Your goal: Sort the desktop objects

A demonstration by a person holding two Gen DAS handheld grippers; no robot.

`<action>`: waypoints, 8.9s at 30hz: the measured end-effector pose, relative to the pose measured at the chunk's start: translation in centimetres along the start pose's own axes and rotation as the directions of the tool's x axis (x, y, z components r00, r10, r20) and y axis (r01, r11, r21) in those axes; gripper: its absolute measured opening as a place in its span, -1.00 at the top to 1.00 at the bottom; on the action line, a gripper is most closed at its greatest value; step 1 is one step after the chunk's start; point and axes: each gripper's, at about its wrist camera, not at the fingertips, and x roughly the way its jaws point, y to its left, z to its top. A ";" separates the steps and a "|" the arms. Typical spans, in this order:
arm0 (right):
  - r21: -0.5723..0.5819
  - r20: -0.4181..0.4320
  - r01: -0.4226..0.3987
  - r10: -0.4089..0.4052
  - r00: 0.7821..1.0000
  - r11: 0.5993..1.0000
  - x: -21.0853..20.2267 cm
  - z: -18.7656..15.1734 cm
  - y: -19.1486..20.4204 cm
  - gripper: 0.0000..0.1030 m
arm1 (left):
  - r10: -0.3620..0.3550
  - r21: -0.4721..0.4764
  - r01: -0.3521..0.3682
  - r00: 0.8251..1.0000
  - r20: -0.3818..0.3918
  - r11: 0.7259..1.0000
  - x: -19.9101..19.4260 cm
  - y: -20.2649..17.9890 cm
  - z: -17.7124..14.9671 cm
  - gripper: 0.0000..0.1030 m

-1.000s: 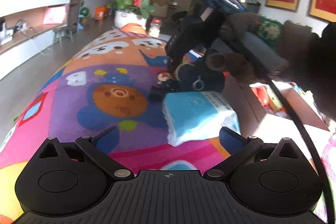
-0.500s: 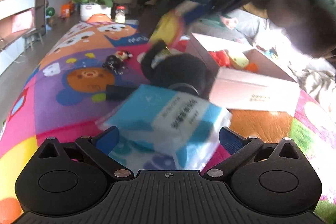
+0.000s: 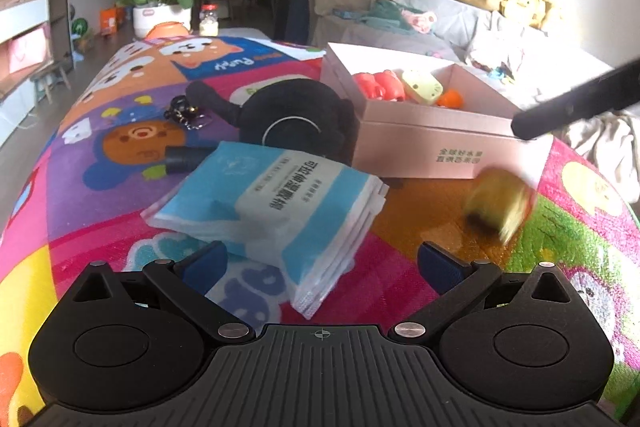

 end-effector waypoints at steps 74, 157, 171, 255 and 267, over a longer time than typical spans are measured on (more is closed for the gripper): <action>0.156 0.169 0.130 -0.157 0.973 0.979 1.4 -13.5 -3.6 -1.00 | -0.120 0.140 0.118 0.993 0.007 0.983 -2.2 -5.4 1.5 -1.00; -0.478 0.195 0.330 -0.268 0.944 0.814 18.0 4.2 11.5 -0.73 | 0.129 -0.103 -0.116 0.983 0.129 0.988 -4.1 3.9 -1.4 -1.00; -0.325 0.258 0.138 -0.053 0.965 0.936 4.4 -3.4 7.9 -0.47 | 0.120 -0.104 -0.108 0.985 0.124 0.989 -3.9 3.8 -1.3 -1.00; 0.164 -0.110 0.247 -0.232 0.967 0.955 13.9 7.5 -9.5 0.25 | -0.051 -0.014 0.051 0.999 -0.007 0.999 0.1 -3.2 -0.8 -0.94; 0.128 0.174 0.243 -0.263 0.949 0.961 -0.4 0.3 -4.5 -0.85 | -0.046 -0.009 0.046 0.999 -0.009 0.999 0.1 -3.4 -0.7 -0.95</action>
